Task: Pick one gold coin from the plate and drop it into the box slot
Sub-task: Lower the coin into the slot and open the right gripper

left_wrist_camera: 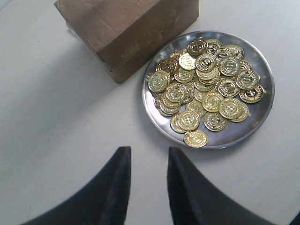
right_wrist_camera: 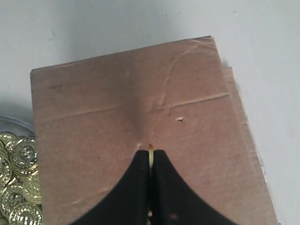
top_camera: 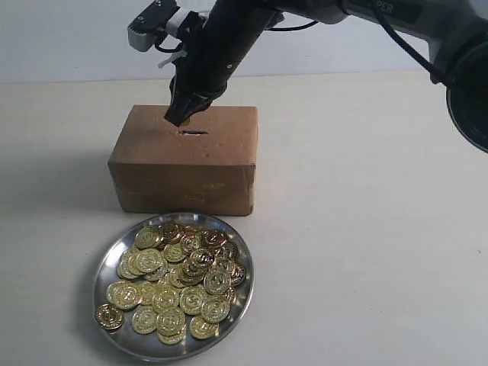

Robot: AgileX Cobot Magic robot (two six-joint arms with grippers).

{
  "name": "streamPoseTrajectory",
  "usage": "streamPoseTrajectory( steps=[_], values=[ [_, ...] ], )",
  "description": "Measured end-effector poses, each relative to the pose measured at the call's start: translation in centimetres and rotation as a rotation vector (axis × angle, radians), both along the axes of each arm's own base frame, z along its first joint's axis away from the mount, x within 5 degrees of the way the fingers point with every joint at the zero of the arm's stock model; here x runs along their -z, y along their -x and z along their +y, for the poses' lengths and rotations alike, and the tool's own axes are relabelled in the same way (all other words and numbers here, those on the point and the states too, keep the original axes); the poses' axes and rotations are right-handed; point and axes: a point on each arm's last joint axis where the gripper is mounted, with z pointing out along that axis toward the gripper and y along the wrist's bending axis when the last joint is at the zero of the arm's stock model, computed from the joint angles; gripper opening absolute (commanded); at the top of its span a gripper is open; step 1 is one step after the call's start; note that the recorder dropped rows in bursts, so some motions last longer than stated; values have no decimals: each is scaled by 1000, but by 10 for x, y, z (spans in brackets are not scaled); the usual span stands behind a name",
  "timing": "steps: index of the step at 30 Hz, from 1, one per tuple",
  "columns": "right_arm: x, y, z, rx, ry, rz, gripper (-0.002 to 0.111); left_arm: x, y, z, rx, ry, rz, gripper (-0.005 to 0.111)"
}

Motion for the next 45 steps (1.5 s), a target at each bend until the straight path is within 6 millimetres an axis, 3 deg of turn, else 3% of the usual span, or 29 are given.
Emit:
streamPoseTrajectory(
  steps=[41, 43, 45],
  values=[
    [14, 0, -4, -13, 79, 28, 0, 0, 0, 0, 1, -1, -1, 28],
    [14, 0, -4, -11, 78, 28, 3, 0, 0, 0, 1, -1, -1, 28],
    [14, 0, -4, -8, 78, 30, 12, 0, 0, 0, 1, -1, -1, 28]
  ],
)
